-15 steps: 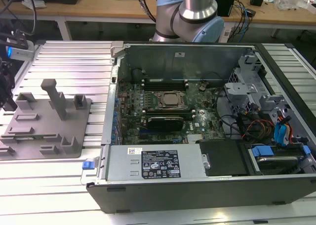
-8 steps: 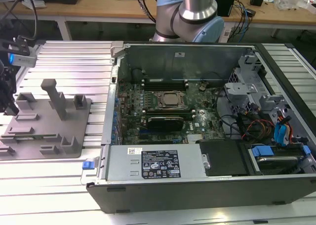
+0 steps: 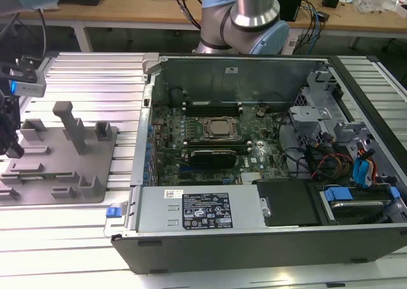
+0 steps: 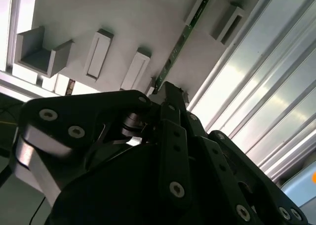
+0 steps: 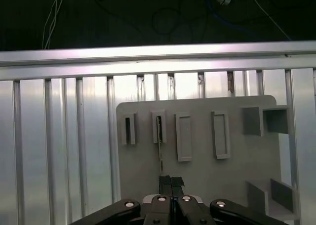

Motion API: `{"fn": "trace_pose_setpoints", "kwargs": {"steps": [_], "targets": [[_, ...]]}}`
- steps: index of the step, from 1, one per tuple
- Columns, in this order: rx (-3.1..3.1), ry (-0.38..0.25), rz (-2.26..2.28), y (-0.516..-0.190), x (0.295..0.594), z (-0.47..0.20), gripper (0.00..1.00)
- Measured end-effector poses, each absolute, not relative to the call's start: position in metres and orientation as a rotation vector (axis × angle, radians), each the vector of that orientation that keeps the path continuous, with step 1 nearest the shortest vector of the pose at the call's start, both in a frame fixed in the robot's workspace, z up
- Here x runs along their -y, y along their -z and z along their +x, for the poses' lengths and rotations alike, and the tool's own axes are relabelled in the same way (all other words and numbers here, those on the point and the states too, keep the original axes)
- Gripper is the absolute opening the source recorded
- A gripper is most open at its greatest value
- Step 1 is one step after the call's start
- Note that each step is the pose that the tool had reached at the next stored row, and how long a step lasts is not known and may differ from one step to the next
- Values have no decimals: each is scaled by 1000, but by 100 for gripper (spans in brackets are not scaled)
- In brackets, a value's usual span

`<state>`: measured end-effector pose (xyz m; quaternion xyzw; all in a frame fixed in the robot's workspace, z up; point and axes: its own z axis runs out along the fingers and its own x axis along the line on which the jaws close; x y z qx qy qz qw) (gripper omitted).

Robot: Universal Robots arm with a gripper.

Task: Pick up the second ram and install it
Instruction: 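Pick up the second ram and move it above second insertion slot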

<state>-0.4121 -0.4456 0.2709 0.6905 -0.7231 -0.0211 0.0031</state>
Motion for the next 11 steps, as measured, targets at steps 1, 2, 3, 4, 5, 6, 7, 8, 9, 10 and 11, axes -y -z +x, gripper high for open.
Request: {"fn": "trace_pose_setpoints", "kwargs": {"steps": [1, 2, 3, 4, 5, 6, 7, 8, 9, 10, 11], "targets": [[2267, 65, 2165, -270, 447, -412, 8], [2268, 64, 2166, -269, 447, -412, 8], [2269, 63, 2167, -268, 448, -413, 8], [2269, 62, 2167, -268, 448, -413, 8], [2269, 62, 2167, -267, 448, -413, 8], [2275, 67, 2173, -266, 448, -413, 8], [2278, 69, 2176, -264, 448, -413, 8], [2278, 69, 2176, -262, 448, -413, 8], [2278, 69, 2176, -261, 448, -413, 8], [2277, 70, 2176, -261, 448, -413, 8], [2278, 70, 2176, -261, 448, -413, 8]]}}
